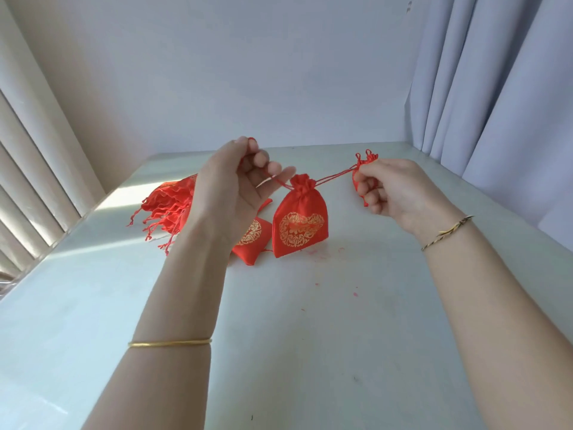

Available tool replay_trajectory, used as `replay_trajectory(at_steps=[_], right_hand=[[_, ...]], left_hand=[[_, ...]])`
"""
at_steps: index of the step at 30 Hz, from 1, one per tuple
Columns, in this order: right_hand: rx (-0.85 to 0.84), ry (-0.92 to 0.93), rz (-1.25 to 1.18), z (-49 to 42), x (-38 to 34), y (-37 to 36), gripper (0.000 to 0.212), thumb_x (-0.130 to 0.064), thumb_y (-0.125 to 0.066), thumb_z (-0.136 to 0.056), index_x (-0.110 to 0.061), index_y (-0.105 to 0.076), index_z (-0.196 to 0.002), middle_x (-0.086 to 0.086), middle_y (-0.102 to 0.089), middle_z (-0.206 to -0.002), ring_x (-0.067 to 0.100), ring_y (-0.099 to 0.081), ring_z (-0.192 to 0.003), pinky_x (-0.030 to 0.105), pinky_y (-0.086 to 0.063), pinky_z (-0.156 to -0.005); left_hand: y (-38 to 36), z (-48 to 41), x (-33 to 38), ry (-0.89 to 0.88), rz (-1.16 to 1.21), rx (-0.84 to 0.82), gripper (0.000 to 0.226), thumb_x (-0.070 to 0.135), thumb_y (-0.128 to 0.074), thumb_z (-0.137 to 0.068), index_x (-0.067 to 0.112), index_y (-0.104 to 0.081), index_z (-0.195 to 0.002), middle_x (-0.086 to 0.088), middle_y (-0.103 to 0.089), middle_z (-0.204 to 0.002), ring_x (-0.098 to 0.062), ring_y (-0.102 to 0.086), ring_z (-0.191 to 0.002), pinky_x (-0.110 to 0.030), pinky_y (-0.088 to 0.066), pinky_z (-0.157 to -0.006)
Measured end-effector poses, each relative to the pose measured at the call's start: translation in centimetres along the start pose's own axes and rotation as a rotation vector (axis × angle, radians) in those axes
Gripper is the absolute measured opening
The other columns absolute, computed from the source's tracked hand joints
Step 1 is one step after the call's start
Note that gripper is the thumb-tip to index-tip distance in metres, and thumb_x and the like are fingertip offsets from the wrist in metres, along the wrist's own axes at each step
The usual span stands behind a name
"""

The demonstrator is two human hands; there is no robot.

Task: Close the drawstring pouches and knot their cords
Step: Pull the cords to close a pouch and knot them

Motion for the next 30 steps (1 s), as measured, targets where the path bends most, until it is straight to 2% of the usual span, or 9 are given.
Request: replay_trajectory(at_steps=[4,9,13,15,18,20,23,25,30], right_hand=[[-0.118,0.087,-0.155,1.7,-2.8,-1.8,0.021,-0.013,-0.050,-0.089,-0.011,-0.058,-0.070,0.003,-0.051,-0.060,0.010,-0.041,-0.038,0.017,-0.030,-0.037],[-0.192,0.331,0.043,3.7,-5.8,-3.5,0.019,-0.015,-0.052,-0.091,-0.014,-0.062,-0.075,0.000,-0.056,-0.064,0.009,-0.047,-0.041,0.019,-0.035,-0.040],[-0.204,0.540,0.199,4.9,-7.5,-4.2,0.016,-0.015,-0.057,-0.090,-0.019,-0.062,-0.076,-0.004,-0.058,-0.064,0.008,-0.051,-0.047,0.020,-0.041,-0.045],[-0.118,0.575,0.207,4.8,-7.6,-3.8,0.011,-0.016,-0.059,-0.088,-0.021,-0.065,-0.080,-0.008,-0.059,-0.068,0.004,-0.054,-0.050,0.018,-0.043,-0.048],[0.056,0.486,0.140,3.8,-6.6,-2.6,0.020,-0.012,-0.062,-0.085,-0.015,-0.057,-0.104,0.000,-0.055,-0.102,0.010,-0.065,-0.060,0.023,-0.051,-0.052],[0.073,0.401,0.049,3.5,-6.1,-2.2,0.020,-0.006,-0.061,-0.084,-0.013,-0.049,-0.099,0.005,-0.049,-0.105,0.017,-0.069,-0.063,0.029,-0.056,-0.055],[-0.121,0.304,0.061,3.6,-5.8,-3.3,0.008,-0.006,-0.058,-0.084,-0.013,-0.058,-0.082,0.005,-0.063,-0.085,0.017,-0.069,-0.067,0.032,-0.056,-0.062],[-0.285,0.257,0.147,3.9,-5.2,-4.6,0.007,-0.012,-0.060,-0.086,-0.011,-0.067,-0.086,0.004,-0.068,-0.085,0.014,-0.067,-0.070,0.028,-0.052,-0.064],[-0.352,0.269,0.223,3.9,-4.5,-5.2,0.011,-0.016,-0.058,-0.089,-0.013,-0.067,-0.083,0.006,-0.070,-0.084,0.017,-0.067,-0.073,0.025,-0.049,-0.064]], left_hand=[[-0.9,0.4,-0.4,-0.006,-0.338,-0.012,0.013,0.010,-0.052,-0.093,0.005,-0.063,-0.092,0.000,-0.047,-0.067,-0.007,-0.042,-0.055,-0.016,-0.039,-0.044],[-2.2,1.0,-1.1,0.021,-0.678,-0.129,0.013,0.012,-0.063,-0.087,0.003,-0.068,-0.095,0.005,-0.039,-0.056,-0.007,-0.033,-0.050,-0.020,-0.029,-0.049],[-3.4,1.2,-1.0,-0.049,-0.837,-0.181,0.011,0.014,-0.065,-0.086,0.005,-0.067,-0.080,0.012,-0.042,-0.047,-0.004,-0.032,-0.040,-0.018,-0.029,-0.045],[-3.5,1.1,-1.0,-0.069,-0.828,-0.157,0.014,0.014,-0.064,-0.087,0.005,-0.064,-0.076,0.012,-0.042,-0.044,-0.003,-0.033,-0.038,-0.017,-0.028,-0.043],[-3.1,1.1,-0.9,-0.022,-0.662,-0.119,0.015,0.011,-0.059,-0.090,0.003,-0.067,-0.080,0.007,-0.044,-0.049,-0.004,-0.031,-0.041,-0.014,-0.023,-0.040],[-2.9,1.0,-1.0,0.015,-0.559,-0.111,0.019,0.010,-0.055,-0.092,0.004,-0.067,-0.078,0.002,-0.046,-0.056,-0.004,-0.031,-0.044,-0.015,-0.019,-0.040],[-2.8,0.9,-1.1,0.046,-0.480,-0.112,0.020,0.008,-0.051,-0.094,0.002,-0.063,-0.079,0.000,-0.048,-0.062,-0.003,-0.033,-0.044,-0.012,-0.021,-0.038],[-2.8,0.9,-1.2,0.055,-0.459,-0.118,0.020,0.008,-0.049,-0.095,0.000,-0.060,-0.079,0.001,-0.049,-0.059,-0.004,-0.032,-0.045,-0.012,-0.023,-0.037],[-2.4,0.8,-1.0,0.032,-0.480,-0.105,0.023,0.010,-0.052,-0.094,0.007,-0.064,-0.075,-0.004,-0.052,-0.066,-0.004,-0.037,-0.044,-0.013,-0.033,-0.041]])
Point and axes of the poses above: each hand's wrist, its own z-axis away from the middle knuckle, its own y-axis out of the back of the hand, x = y × z, the point moved 7 cm from there along -z, towards the middle knuckle
